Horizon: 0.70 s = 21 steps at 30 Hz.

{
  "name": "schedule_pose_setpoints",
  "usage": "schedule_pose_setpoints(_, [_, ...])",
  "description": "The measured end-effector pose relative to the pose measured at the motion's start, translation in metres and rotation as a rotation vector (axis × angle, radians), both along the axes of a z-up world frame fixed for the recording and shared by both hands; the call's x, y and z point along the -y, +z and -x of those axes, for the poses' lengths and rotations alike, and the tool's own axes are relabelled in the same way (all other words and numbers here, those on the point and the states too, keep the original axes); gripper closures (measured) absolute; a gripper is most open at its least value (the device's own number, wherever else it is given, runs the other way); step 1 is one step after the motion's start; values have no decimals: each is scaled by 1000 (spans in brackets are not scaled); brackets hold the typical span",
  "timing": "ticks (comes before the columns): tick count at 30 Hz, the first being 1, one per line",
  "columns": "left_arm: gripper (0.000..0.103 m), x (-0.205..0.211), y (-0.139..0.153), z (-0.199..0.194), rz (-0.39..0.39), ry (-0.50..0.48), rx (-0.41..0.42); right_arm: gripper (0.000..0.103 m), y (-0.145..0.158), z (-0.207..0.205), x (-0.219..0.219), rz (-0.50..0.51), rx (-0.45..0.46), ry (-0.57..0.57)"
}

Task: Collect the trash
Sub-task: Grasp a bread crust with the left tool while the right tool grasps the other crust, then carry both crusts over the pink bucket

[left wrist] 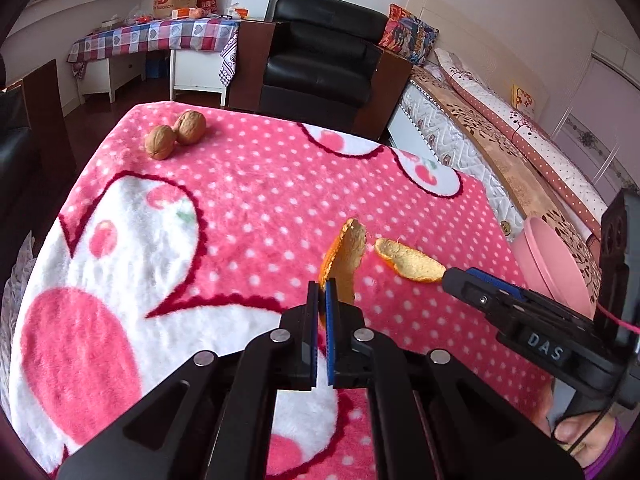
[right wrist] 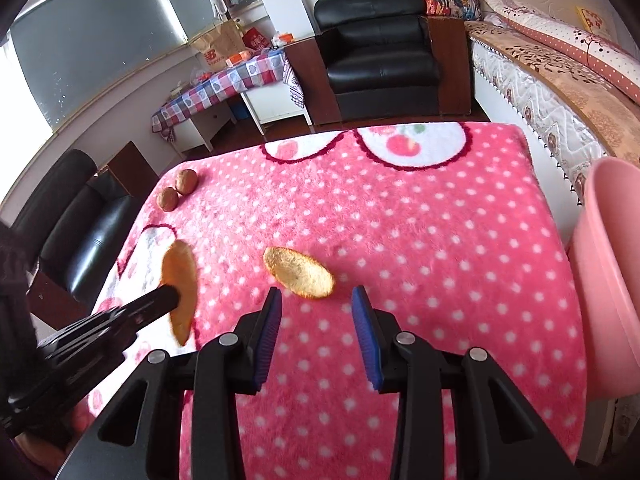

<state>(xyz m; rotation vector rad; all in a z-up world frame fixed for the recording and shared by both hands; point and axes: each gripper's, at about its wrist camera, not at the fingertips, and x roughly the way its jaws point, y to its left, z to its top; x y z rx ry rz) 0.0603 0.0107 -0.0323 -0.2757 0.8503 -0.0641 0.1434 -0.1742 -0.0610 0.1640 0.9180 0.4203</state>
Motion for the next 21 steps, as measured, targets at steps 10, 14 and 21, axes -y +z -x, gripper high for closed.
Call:
schedule_pose_setpoints(10, [101,-10,8,16,28,6,19,99,-15,-11,-11,7,-62,-22])
schedule_pose_setpoints(14, [101,-8,14,22,33,-3,37,99,-4,11,-2,-15,-36,-32])
schedule_pose_setpoints(21, [101,0,19,35,45,-28,49,99,16,60,21,-39,2,-64])
